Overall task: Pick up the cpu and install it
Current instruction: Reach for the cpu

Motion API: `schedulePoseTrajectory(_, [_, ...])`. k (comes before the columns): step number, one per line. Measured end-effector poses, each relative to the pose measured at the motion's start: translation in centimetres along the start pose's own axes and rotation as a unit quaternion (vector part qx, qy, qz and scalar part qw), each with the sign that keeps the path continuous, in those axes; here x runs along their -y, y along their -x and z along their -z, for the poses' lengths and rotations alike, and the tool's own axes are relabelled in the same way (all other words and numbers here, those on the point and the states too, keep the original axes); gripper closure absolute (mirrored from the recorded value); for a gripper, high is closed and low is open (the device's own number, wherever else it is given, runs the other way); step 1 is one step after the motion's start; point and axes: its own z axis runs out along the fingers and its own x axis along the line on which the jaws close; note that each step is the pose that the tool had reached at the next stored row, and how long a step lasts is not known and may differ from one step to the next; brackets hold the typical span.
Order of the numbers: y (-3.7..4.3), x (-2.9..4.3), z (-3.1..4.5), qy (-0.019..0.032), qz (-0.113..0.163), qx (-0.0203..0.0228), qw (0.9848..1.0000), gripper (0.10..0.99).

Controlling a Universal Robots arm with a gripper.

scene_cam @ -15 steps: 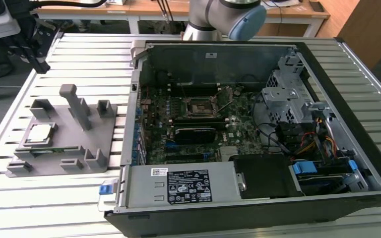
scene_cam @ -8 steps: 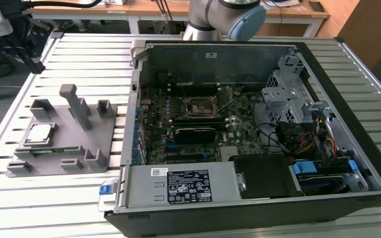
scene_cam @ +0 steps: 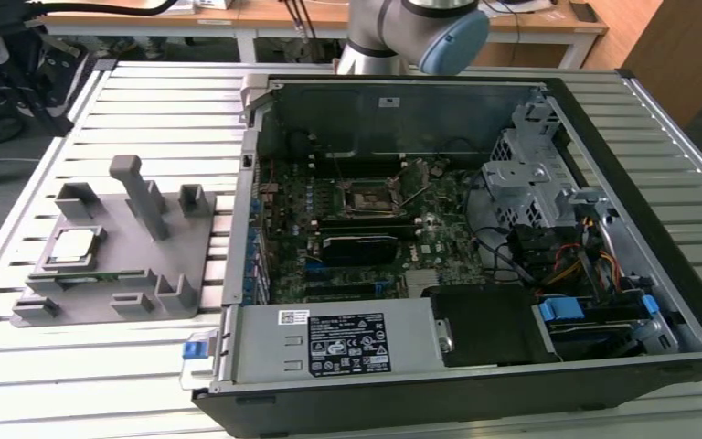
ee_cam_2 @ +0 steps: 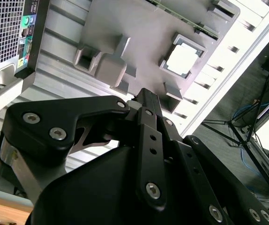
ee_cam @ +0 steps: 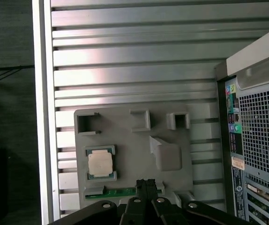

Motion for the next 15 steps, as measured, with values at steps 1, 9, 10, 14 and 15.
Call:
schedulePoseTrajectory(1, [-0.12, 0.01, -0.01, 0.0000, 0.000, 0.0000, 1.0000, 0.980])
schedulePoseTrajectory(9, [-0.98, 0.08, -0.04, 0.0000, 0.000, 0.0000, 1.0000, 0.980])
schedulePoseTrajectory(10, [-1.07, 0.08, -0.05, 0.0000, 0.000, 0.0000, 1.0000, 0.980])
schedulePoseTrajectory(14, [-1.46, 0.11, -0.07, 0.0000, 0.000, 0.0000, 1.0000, 0.980])
schedulePoseTrajectory(15, [-1.54, 0.12, -0.07, 0.0000, 0.000, 0.0000, 1.0000, 0.980])
